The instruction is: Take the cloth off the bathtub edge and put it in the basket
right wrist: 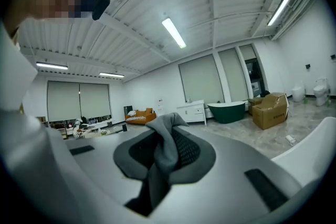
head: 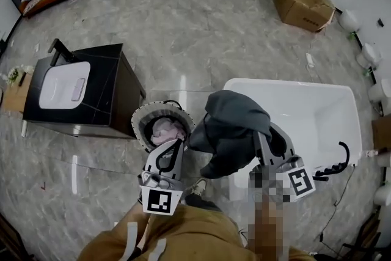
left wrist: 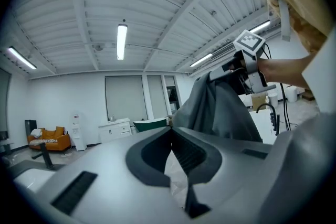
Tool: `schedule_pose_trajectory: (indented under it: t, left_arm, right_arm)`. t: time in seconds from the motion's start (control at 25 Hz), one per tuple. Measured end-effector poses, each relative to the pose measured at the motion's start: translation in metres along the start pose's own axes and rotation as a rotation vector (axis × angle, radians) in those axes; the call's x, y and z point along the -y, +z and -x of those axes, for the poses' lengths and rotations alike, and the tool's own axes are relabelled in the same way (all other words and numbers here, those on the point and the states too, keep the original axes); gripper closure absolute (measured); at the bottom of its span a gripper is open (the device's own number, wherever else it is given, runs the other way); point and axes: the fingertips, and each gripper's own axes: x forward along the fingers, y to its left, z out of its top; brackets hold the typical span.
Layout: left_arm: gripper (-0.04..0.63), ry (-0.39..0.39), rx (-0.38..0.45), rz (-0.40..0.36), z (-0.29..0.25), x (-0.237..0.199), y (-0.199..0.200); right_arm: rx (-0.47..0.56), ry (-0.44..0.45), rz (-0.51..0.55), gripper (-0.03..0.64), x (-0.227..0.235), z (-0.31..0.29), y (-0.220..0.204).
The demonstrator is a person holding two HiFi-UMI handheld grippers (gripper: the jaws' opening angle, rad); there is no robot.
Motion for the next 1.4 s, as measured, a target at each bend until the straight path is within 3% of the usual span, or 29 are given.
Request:
schedule_pose_trajectory:
  t: [0.32, 0.72, 1.04, 1.2, 1.4]
  left_arm:
    - [0.591, 0.03, 0.084, 0.007, 0.019, -0.02, 0.038]
    - [0.591, 0.078, 0.065, -0.024, 0.033, -0.029, 0.044]
    - [0.591, 0.261, -0.025, -0.002, 0.053, -0.054, 0.03]
    - [0.591, 0.326, -0.05, -0.051, 0.069, -0.064, 0.027]
    - [0.591, 0.404, -0.074, -0.04, 0.087, -0.09, 0.012]
  right_arm:
    - [0.146, 0.028, 0.079, 0.569, -0.04, 0.026, 0.079]
    - [0.163, 0.109, 0.059, 0.569, -0.059, 0.022, 0.082]
    - [0.149, 0.25, 0.032, 0.569, -0.067, 0.003, 0.077]
    - [0.137, 0.317, 0.015, 0.569, -0.075, -0.012, 0.07]
    - [0.122, 0.374, 0.023, 0.569, -0.094, -0.034, 0.065]
